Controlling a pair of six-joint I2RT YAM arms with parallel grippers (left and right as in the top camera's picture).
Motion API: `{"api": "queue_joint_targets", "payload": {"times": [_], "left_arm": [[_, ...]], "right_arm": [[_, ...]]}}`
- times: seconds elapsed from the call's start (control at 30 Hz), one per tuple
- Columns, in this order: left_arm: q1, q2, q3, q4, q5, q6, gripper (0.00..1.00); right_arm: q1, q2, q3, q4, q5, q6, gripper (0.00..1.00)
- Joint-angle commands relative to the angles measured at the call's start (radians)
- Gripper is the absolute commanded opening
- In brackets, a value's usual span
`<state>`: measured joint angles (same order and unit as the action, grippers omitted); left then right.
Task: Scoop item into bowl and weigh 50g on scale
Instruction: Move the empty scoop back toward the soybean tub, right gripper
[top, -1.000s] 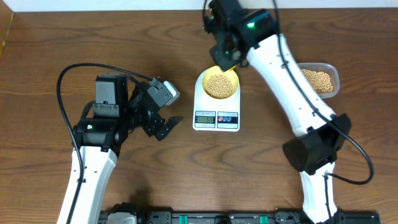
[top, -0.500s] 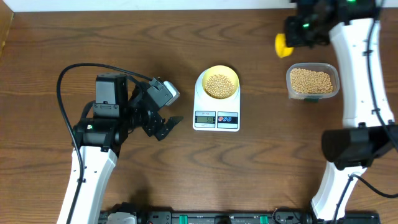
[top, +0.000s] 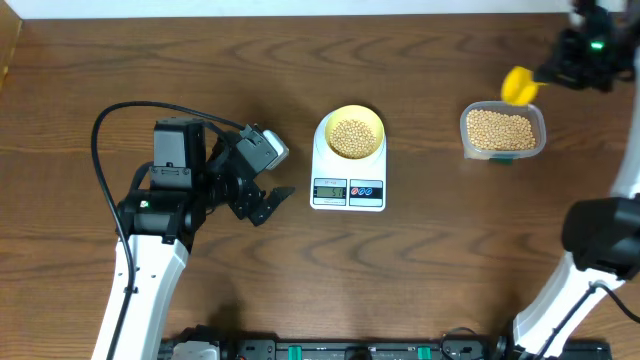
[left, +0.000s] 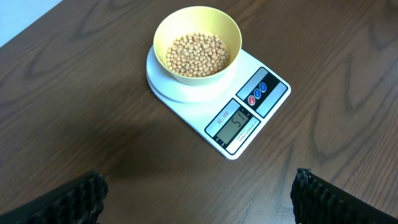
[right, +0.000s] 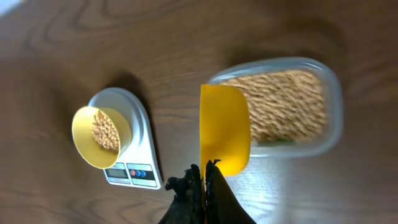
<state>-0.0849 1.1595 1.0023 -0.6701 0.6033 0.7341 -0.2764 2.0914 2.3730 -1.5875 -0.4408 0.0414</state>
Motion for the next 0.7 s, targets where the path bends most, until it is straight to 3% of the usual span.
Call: {"api": "queue_joint_targets", "payload": {"times": [0.0, 0.37, 0.67], "left_arm": [[0.006, 0.004, 0.017, 0.0, 0.006, 0.006, 0.96], [0.006, 0.004, 0.017, 0.0, 0.006, 0.006, 0.96], [0.006, 0.004, 0.017, 0.0, 0.006, 0.006, 0.96]], "right_arm": [[-0.061, -0.025, -0.049, 0.003, -0.099, -0.016, 0.01], [-0.13, -0.025, -0.332, 0.104, -0.183, -0.095, 0.01], [-0.104, -0.025, -0.377, 0.17, -0.216, -0.095, 0.01]]}}
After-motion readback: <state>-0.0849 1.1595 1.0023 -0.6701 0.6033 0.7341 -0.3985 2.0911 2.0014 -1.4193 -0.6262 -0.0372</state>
